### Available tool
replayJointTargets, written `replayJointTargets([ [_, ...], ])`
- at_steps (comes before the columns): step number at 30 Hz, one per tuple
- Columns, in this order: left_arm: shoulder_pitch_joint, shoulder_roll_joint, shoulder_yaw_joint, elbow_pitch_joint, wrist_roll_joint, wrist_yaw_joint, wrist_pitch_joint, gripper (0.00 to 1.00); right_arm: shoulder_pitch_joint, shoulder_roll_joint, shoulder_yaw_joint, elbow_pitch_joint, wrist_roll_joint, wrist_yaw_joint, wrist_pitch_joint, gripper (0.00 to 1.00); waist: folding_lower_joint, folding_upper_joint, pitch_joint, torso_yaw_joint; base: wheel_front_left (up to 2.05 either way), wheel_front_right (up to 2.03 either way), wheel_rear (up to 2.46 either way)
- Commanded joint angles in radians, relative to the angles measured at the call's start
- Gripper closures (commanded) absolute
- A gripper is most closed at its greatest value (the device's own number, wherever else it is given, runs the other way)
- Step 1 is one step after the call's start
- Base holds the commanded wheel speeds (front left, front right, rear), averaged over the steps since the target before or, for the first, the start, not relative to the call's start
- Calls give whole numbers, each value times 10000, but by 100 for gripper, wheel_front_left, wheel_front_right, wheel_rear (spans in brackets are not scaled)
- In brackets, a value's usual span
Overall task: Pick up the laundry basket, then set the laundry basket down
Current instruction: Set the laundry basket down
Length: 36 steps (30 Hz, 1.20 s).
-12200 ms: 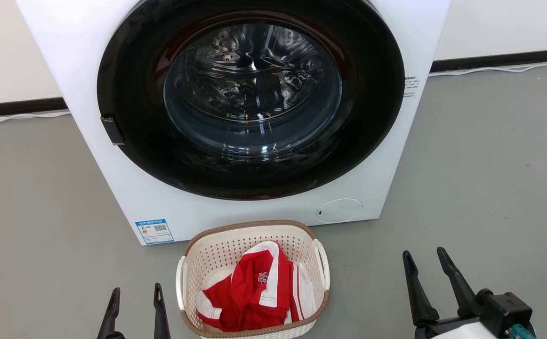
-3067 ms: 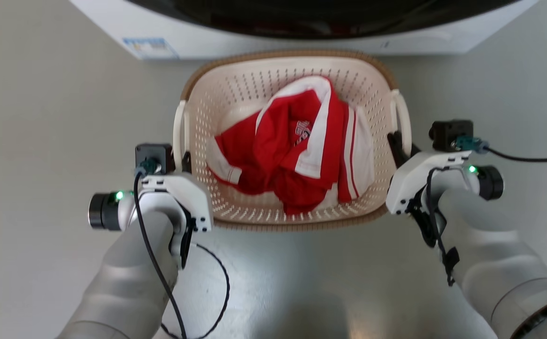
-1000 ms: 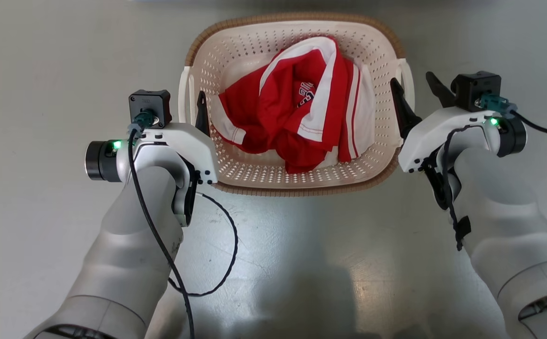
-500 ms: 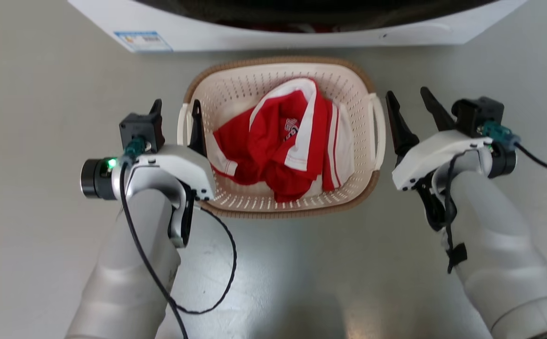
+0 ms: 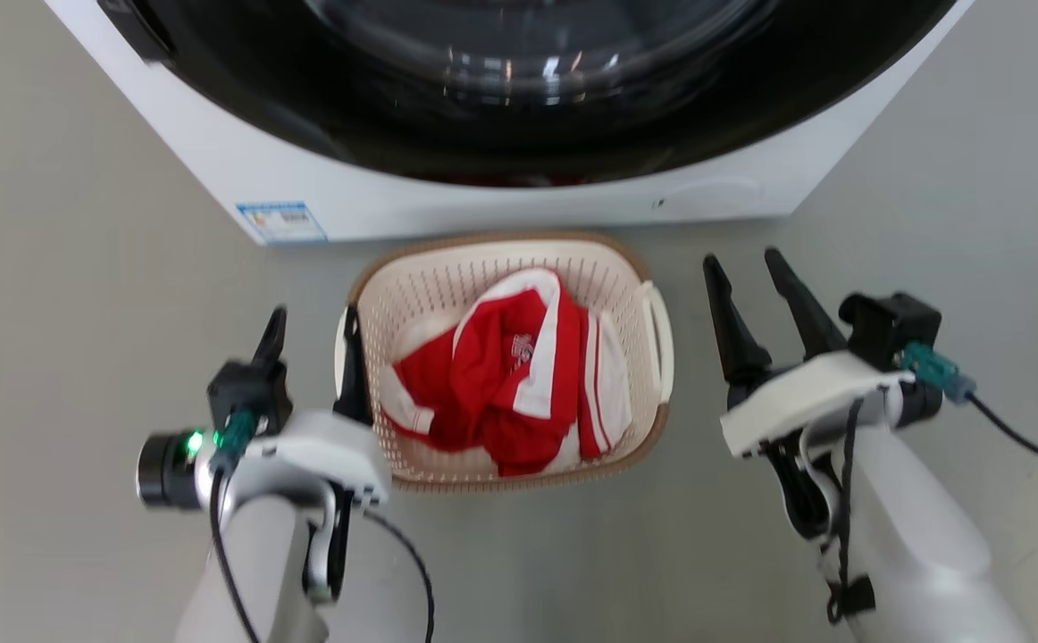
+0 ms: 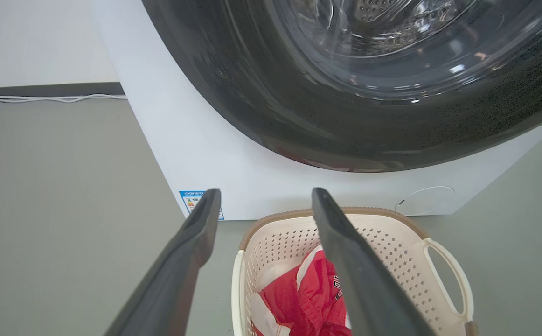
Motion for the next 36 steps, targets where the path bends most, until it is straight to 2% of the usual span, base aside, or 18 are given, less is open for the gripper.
replayJointTargets([
  [1, 438, 192, 393, -444, 97, -25, -63, 0, 448, 164, 79, -414, -138, 63, -95, 0, 0, 0, -644, -158, 0, 0, 0],
  [17, 4171, 174, 883, -3374, 656, 146, -63, 0, 3842, 164, -806, -2685, -803, 63, -95, 0, 0, 0, -3278, -294, 0, 0, 0],
  [27, 5673, 171, 962, -4507, 714, 251, -63, 0, 5229, 164, -916, -3782, -938, 63, -95, 0, 0, 0, -4187, -501, 0, 0, 0],
  [36, 6354, 170, 954, -5259, 722, 304, -63, 0, 5937, 164, -1250, -4233, -1086, 63, -95, 0, 0, 0, -4457, -610, 0, 0, 0],
])
